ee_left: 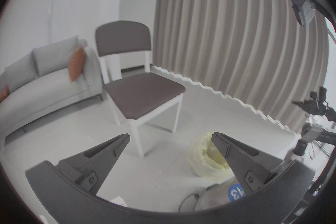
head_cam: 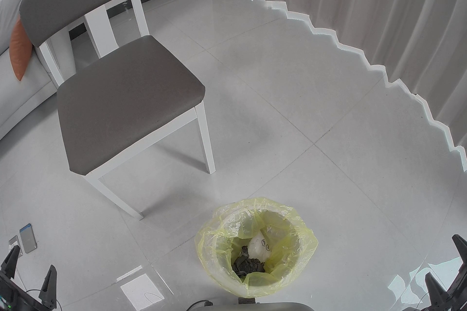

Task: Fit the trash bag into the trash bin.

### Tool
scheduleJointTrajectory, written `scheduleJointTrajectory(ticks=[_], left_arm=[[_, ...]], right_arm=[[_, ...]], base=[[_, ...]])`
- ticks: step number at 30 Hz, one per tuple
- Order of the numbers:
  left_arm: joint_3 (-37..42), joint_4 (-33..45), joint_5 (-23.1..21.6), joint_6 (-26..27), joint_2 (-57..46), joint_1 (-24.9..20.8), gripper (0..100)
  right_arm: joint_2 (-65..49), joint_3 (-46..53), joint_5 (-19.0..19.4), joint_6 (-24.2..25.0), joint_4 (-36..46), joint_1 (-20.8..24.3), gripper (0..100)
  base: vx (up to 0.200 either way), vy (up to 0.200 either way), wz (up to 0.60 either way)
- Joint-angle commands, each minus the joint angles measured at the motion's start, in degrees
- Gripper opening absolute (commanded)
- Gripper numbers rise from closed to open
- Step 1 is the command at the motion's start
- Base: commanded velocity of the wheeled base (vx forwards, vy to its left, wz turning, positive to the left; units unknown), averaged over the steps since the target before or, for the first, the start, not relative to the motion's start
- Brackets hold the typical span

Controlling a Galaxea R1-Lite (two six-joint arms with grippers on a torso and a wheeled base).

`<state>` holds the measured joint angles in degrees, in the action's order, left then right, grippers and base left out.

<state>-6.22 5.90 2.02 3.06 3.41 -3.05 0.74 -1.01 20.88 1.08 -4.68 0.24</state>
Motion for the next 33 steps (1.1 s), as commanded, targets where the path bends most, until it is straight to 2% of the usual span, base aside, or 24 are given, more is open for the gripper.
scheduleJointTrajectory(ticks=[1, 4, 6, 8, 11, 18, 20, 21, 23, 25, 30, 33], left_arm=[[2.7, -1.0, 2.0, 0.4, -3.4, 3.2, 100], [4.4, -4.7, 7.0, -0.8, -3.4, 3.3, 100], [5.3, -6.9, 7.4, -2.9, -3.4, 3.2, 100], [5.3, -6.7, 7.3, -3.2, -3.4, 3.2, 100], [5.2, -6.5, 5.3, -3.9, -3.4, 3.2, 100], [5.5, -4.1, -1.5, -2.5, -3.2, 3.0, 100], [5.6, -4.2, -1.0, -2.9, -3.2, 3.0, 100], [5.6, -4.3, -0.7, -3.1, -3.2, 3.1, 100], [5.7, -4.4, -0.5, -3.5, -3.2, 3.1, 100], [5.8, -4.8, -0.2, -4.1, -3.2, 3.1, 100], [5.8, -4.8, -0.2, -4.1, -3.2, 3.1, 100], [5.8, -4.8, -0.1, -4.1, -3.2, 3.1, 100]], right_arm=[[-0.1, 1.0, -1.0, -2.8, -0.1, 0.0, 100], [-0.1, 1.0, -1.3, -3.2, -0.1, 0.0, 100], [-0.1, 1.0, -1.6, -3.0, -0.1, 0.0, 100], [-0.1, 1.0, -3.8, -3.6, -0.1, 0.0, 100], [-0.1, 1.0, -6.1, -5.2, -0.1, 0.0, 100], [-0.1, 1.0, -6.8, -5.0, 0.0, 0.0, 100], [-0.1, 1.0, -10.2, -3.9, 0.1, 0.0, 100], [-0.1, 1.0, -14.3, -3.8, 0.1, 0.0, 100], [-0.1, 1.0, -20.0, -4.4, 0.3, 0.0, 100], [-0.1, 1.0, -22.5, -4.8, 0.2, 0.0, 100], [-0.1, 1.0, -21.8, -4.7, 0.3, 0.0, 100], [-0.1, 1.0, -17.0, -4.3, 0.4, -0.1, 100]], base=[[0.000, 0.000, 0.00], [0.000, 0.000, 0.00], [0.000, 0.000, 0.00], [0.000, 0.000, 0.00], [0.000, 0.000, 0.00], [0.000, 0.000, 0.00], [0.000, 0.000, 0.00], [0.000, 0.000, 0.00], [0.000, 0.000, 0.00], [0.000, 0.000, 0.00], [0.000, 0.000, 0.00], [0.000, 0.000, 0.00]])
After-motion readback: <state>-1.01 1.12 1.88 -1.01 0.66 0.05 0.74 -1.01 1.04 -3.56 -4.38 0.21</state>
